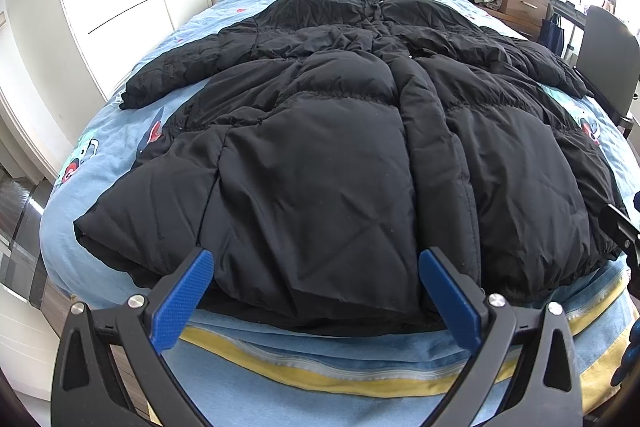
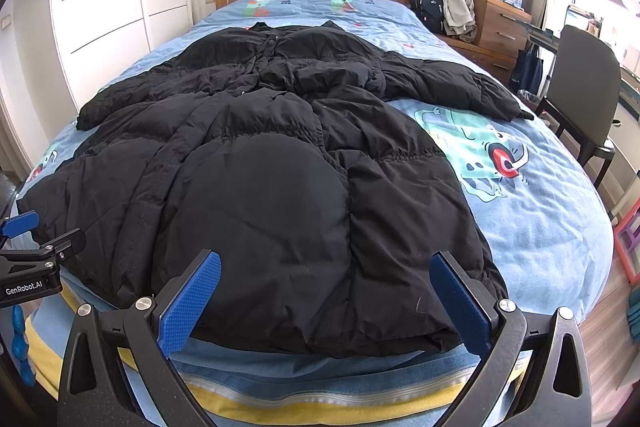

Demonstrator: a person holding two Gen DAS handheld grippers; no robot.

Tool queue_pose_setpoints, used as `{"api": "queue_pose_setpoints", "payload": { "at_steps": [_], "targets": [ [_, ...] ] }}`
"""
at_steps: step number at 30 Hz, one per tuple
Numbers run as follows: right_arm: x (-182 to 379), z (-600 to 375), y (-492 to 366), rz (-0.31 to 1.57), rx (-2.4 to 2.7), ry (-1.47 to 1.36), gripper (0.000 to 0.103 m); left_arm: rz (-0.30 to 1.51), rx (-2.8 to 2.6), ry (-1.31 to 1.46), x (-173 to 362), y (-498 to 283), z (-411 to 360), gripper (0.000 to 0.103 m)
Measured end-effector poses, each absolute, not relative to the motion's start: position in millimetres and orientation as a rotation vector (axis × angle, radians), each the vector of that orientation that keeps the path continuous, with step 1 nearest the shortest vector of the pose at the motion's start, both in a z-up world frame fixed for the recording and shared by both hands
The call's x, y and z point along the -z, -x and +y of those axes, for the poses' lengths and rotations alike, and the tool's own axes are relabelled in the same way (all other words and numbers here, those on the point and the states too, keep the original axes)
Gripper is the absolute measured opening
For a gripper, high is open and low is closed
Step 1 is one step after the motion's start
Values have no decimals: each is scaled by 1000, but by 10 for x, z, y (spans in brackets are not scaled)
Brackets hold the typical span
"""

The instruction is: Fold large clothes

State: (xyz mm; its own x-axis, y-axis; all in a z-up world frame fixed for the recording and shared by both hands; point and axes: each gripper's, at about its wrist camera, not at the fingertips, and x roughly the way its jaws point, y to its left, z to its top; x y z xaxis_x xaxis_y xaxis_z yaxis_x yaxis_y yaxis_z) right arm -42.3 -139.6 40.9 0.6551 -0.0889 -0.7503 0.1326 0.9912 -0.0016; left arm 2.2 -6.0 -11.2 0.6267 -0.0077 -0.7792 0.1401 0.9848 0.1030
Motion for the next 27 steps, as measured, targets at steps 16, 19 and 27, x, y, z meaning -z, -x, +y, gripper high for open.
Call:
{"api": "queue_pose_setpoints", "payload": {
  "at_steps": [16,19,27],
  "targets": [
    [-403,-1398,419,847,126,-60,102,888,102,-151,120,-7,-71,103],
    [-402,-1399,420,848,126,-61,102,891,105,-152,120,-25,-65,103],
    [-373,-1419,399,848,126,-72,102,897,107,-151,128,-50,-63,103]
  ]
}}
